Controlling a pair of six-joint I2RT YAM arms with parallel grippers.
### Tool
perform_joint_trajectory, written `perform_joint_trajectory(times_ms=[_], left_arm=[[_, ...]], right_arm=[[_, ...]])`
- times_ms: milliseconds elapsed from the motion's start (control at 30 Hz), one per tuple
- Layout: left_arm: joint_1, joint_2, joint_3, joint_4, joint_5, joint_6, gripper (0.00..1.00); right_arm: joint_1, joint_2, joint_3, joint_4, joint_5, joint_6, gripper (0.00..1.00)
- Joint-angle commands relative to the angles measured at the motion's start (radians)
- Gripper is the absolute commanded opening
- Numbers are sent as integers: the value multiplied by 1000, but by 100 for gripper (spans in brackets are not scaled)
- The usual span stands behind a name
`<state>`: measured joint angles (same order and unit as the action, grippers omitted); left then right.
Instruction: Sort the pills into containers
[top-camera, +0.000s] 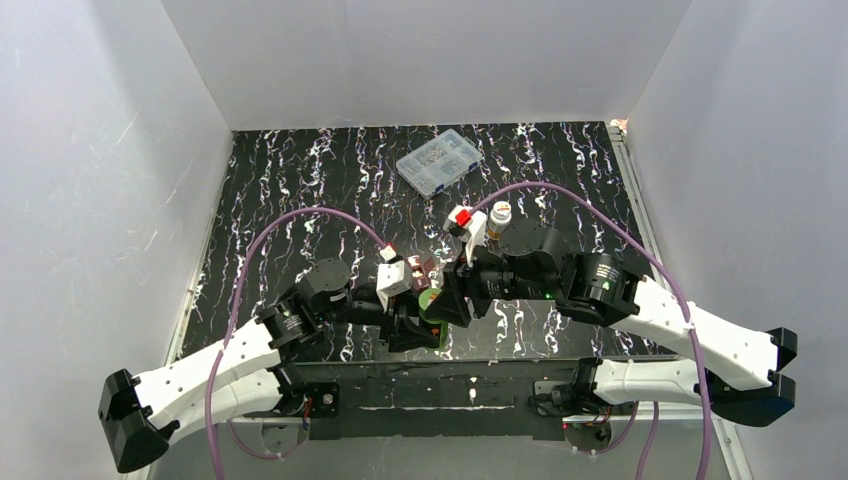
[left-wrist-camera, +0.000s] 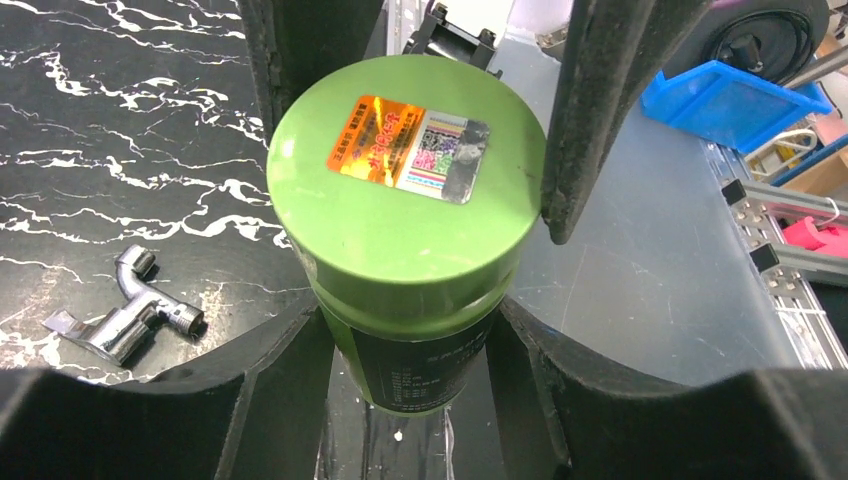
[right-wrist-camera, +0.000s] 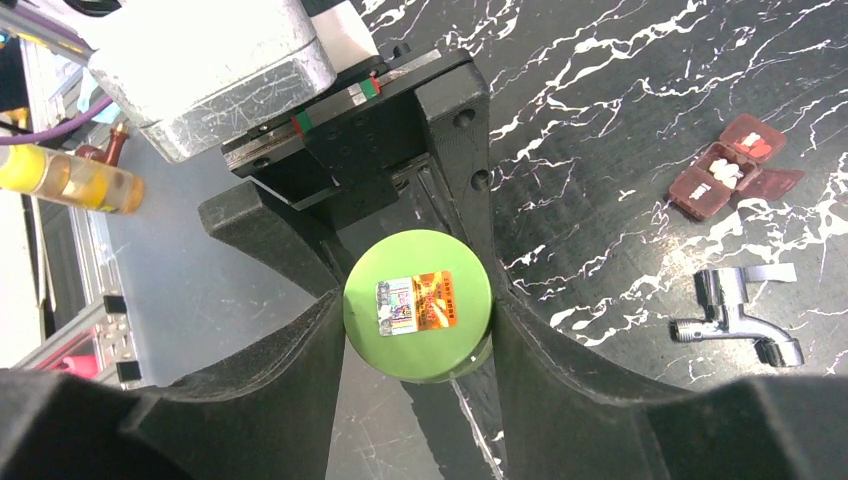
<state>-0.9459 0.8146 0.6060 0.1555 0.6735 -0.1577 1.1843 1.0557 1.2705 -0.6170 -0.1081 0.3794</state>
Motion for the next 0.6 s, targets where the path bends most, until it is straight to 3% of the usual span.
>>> perform_joint_trajectory(times_ms=[0,567], left_arm=[[4,-37,-10,190,-39,-62,0],[9,-51,-5,222,-105,-73,0]], right_arm=[[4,-26,-51,60,50,25,32],[5,-45,-112,142,77,82,28]])
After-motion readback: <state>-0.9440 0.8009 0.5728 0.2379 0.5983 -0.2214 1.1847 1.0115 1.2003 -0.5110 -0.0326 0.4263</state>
